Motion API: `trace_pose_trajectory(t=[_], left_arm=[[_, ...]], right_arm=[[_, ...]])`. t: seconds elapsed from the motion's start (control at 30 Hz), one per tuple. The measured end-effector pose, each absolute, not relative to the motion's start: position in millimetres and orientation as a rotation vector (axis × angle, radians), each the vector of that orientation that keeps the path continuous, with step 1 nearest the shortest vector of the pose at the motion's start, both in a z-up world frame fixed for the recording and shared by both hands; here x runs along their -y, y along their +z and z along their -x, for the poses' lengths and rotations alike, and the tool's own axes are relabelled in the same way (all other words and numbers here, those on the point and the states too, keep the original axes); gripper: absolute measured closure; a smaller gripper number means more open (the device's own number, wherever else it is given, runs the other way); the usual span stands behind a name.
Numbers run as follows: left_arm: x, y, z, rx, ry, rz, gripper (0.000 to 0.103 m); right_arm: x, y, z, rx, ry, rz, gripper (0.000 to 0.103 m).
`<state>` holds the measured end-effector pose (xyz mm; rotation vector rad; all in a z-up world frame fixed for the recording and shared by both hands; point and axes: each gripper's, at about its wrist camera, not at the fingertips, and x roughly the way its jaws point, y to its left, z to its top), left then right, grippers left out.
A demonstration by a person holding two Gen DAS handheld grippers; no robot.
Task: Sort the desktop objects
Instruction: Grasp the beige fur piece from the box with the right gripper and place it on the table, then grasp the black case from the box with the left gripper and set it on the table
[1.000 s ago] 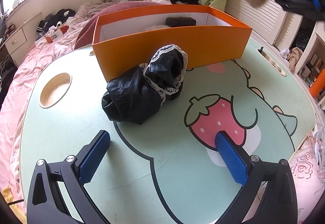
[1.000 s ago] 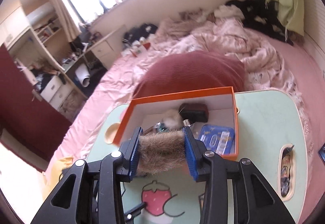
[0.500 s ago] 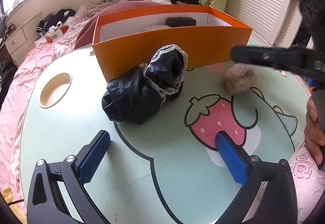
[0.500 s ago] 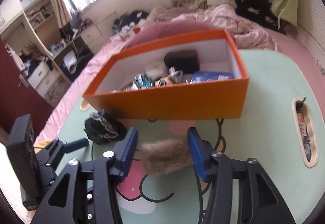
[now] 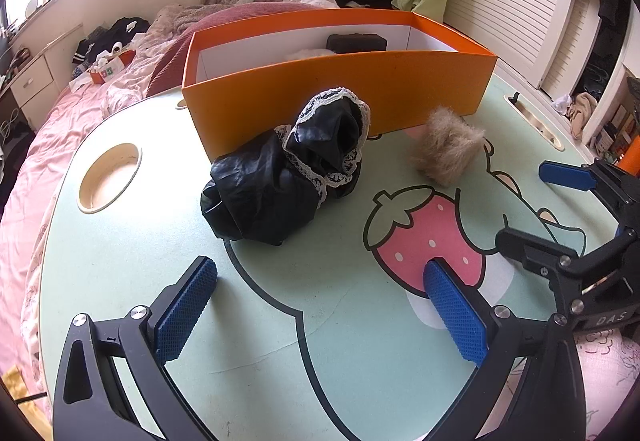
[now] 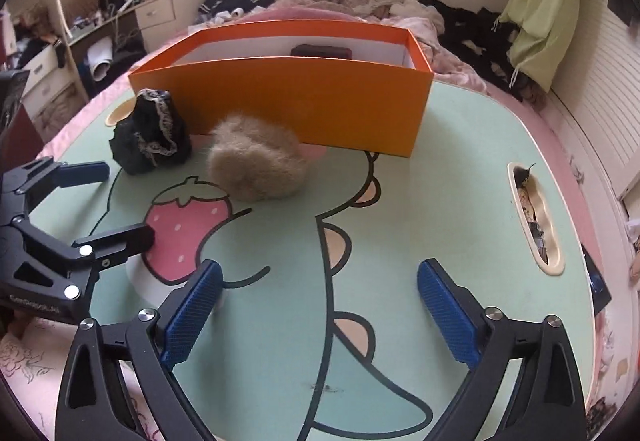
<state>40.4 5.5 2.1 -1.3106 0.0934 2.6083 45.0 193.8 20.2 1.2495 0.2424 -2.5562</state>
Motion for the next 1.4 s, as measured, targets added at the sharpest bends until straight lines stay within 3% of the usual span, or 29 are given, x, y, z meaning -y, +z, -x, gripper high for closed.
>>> trace_pose_trajectory(t=[0.27, 0.43, 0.57, 0.67, 0.8, 0.9, 0.97, 1.13, 1.4], left_arm=[[4.4, 7.4, -43.7, -0.033, 2.659, 1.309, 0.000], [-0.9, 49.0, -53.9, -0.080, 2.755, 1.135, 0.000], [-5.0, 96.7, -36.0, 0.123, 2.669, 1.031, 0.000], [-25.6, 116.0, 13.5, 0.186, 2.555, 1.119, 0.000], [-65.6, 97.9, 99.1, 0.104, 2.517, 1.362, 0.005], [-69.7, 66.6, 145.3, 0.235, 2.447, 1.551, 0.020], [-63.4, 47.6, 167.6, 0.322, 2.432, 1.641, 0.023], [-48.3, 36.4, 184.7, 0.391, 2.500, 1.653, 0.025], [-69.3, 38.4, 178.7, 0.251, 2.506, 1.642, 0.025]], right_arm=[[-194.5, 20.9, -45.0, -0.244, -2.545, -1.232, 0.000], [-192.9, 22.4, -45.4, -0.237, -2.543, -1.229, 0.000], [-193.6, 21.9, -45.4, -0.236, -2.543, -1.230, 0.000], [-193.9, 21.8, -45.4, -0.234, -2.543, -1.229, 0.000], [-194.1, 21.6, -45.5, -0.234, -2.543, -1.230, 0.000], [-194.1, 22.5, -45.5, -0.231, -2.543, -1.228, 0.000], [-194.1, 23.4, -45.0, -0.225, -2.542, -1.227, 0.000], [-192.3, 24.1, -44.7, -0.221, -2.542, -1.223, 0.000], [-192.6, 23.1, -44.5, -0.218, -2.542, -1.224, 0.000]])
